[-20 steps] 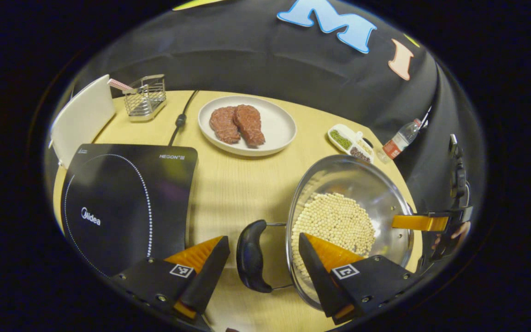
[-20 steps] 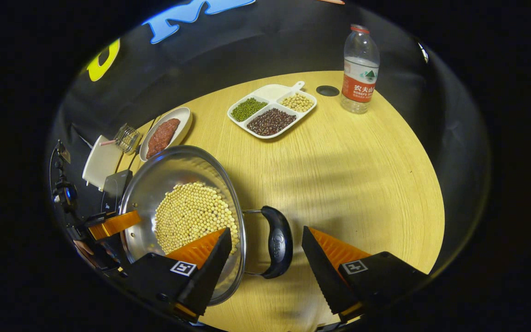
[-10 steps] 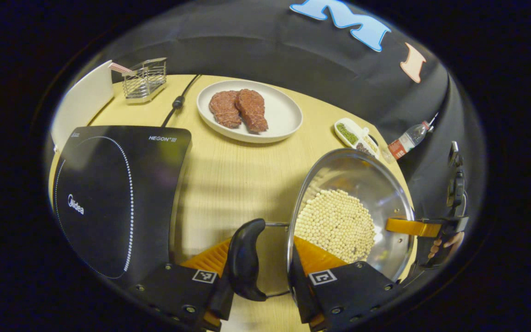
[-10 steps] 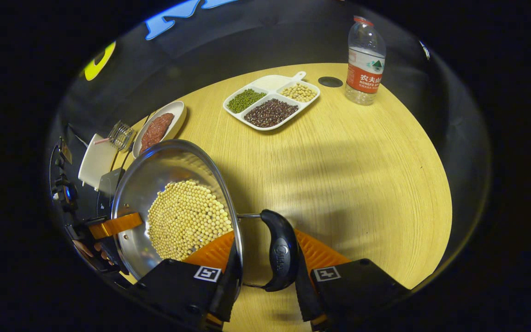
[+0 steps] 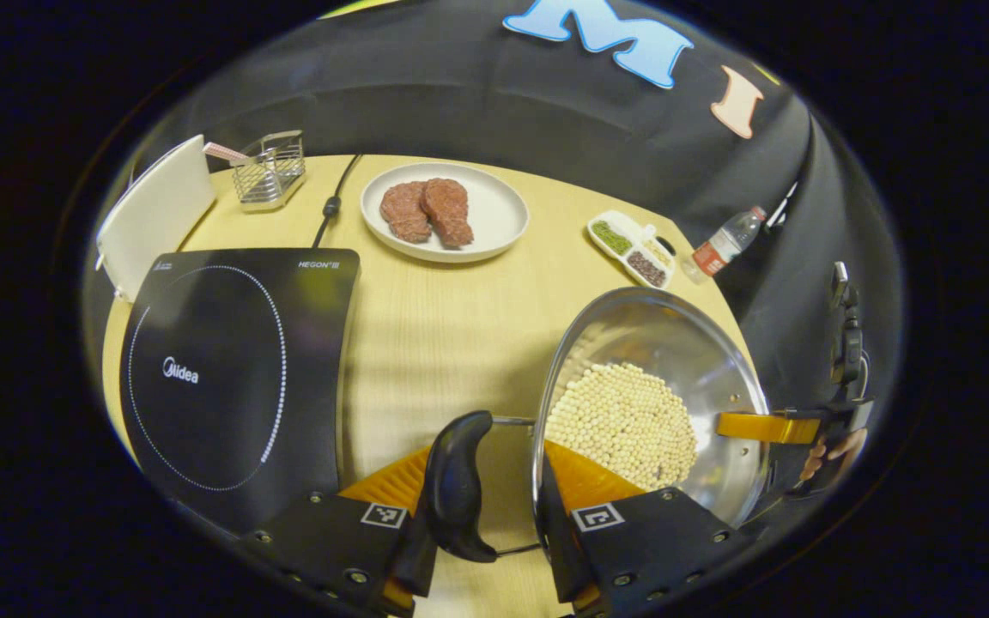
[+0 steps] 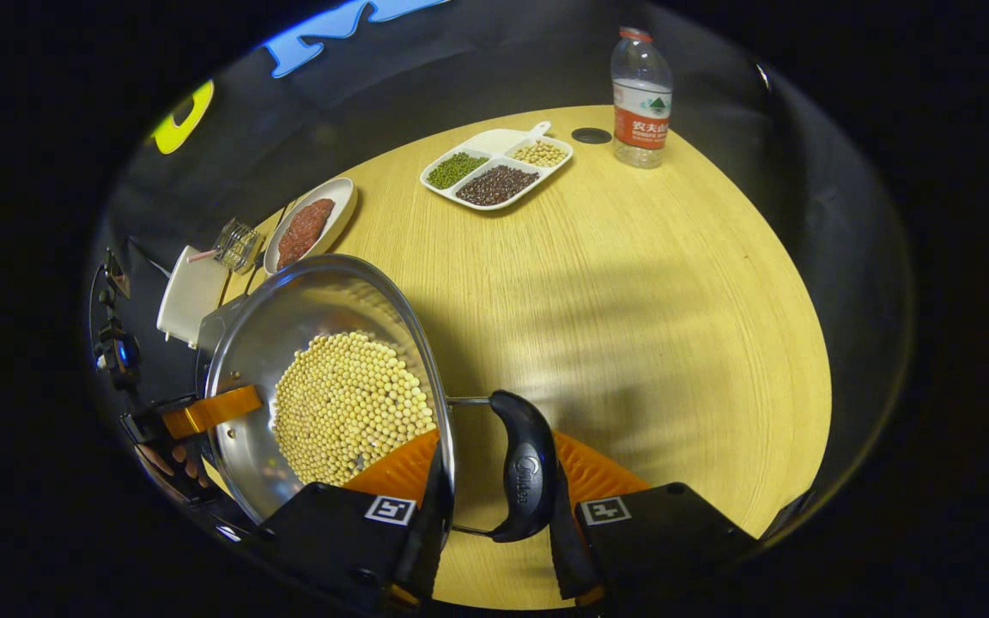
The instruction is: First push the handle of the pot to place it horizontally, then grasp the pot with both hands and set it on the induction cooktop.
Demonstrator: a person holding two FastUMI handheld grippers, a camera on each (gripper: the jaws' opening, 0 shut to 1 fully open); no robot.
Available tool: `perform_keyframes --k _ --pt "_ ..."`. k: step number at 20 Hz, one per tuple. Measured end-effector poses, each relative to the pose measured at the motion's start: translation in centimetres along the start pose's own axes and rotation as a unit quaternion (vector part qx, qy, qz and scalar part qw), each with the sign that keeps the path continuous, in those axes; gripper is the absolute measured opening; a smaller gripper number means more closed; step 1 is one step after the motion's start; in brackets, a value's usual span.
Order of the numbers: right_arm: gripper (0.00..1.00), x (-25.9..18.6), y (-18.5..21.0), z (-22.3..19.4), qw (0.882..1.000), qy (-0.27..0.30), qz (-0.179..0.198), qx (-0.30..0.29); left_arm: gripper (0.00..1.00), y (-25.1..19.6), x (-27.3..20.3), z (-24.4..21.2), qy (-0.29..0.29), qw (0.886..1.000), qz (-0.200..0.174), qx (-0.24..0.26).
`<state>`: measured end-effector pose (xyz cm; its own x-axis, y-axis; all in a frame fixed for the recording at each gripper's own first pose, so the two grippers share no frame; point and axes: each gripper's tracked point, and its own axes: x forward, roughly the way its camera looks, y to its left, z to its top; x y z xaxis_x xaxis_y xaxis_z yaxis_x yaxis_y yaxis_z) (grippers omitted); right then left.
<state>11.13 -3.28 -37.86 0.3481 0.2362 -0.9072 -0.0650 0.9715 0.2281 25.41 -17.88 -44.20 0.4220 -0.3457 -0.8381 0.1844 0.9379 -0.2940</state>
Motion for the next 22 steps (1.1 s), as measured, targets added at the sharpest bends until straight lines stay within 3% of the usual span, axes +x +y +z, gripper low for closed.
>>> perform_keyframes --k 2,7,8,11,12,15,16,17,18,22 --pt "0.53 -1.9 0.2 -1.3 1.000 -0.007 -0.011 0.007 0.51 0.0 0.4 -0.2 0.007 1.000 -0.008 0.006" --pt "0.55 -5.4 2.3 -5.2 0.999 -0.013 -0.022 0.023 0.58 0.4 0.4 0.7 0.014 0.999 -0.025 0.023" --pt "0.55 -6.0 2.9 -5.8 0.999 -0.015 -0.024 0.026 0.54 0.3 0.5 0.6 0.013 0.999 -0.027 0.025" --pt "0.52 -7.2 5.3 -7.8 0.999 -0.014 -0.025 0.032 0.58 0.6 0.3 1.0 0.010 0.999 -0.030 0.029" --pt "0.52 -7.5 6.2 -8.4 0.999 -0.013 -0.024 0.033 0.54 0.5 0.3 1.1 0.007 0.999 -0.028 0.029" --pt "0.52 -7.6 9.5 -9.5 0.999 -0.011 -0.015 0.029 0.58 0.5 0.3 0.9 -0.001 0.999 -0.022 0.024" --pt "0.55 -7.5 10.8 -9.7 1.000 -0.009 -0.011 0.025 0.51 0.3 0.4 0.7 -0.005 1.000 -0.018 0.021" --pt "0.55 -7.4 11.9 -9.9 1.000 -0.007 -0.006 0.018 0.54 0.2 0.4 0.7 -0.008 1.000 -0.013 0.018" --pt "0.55 -7.3 13.0 -9.9 1.000 -0.006 -0.002 0.013 0.50 0.0 0.4 0.4 -0.011 1.000 -0.008 0.014" --pt "0.55 -6.1 17.6 -9.4 1.000 -0.003 0.014 -0.012 0.54 -0.2 0.4 -0.2 -0.024 1.000 0.012 -0.007"
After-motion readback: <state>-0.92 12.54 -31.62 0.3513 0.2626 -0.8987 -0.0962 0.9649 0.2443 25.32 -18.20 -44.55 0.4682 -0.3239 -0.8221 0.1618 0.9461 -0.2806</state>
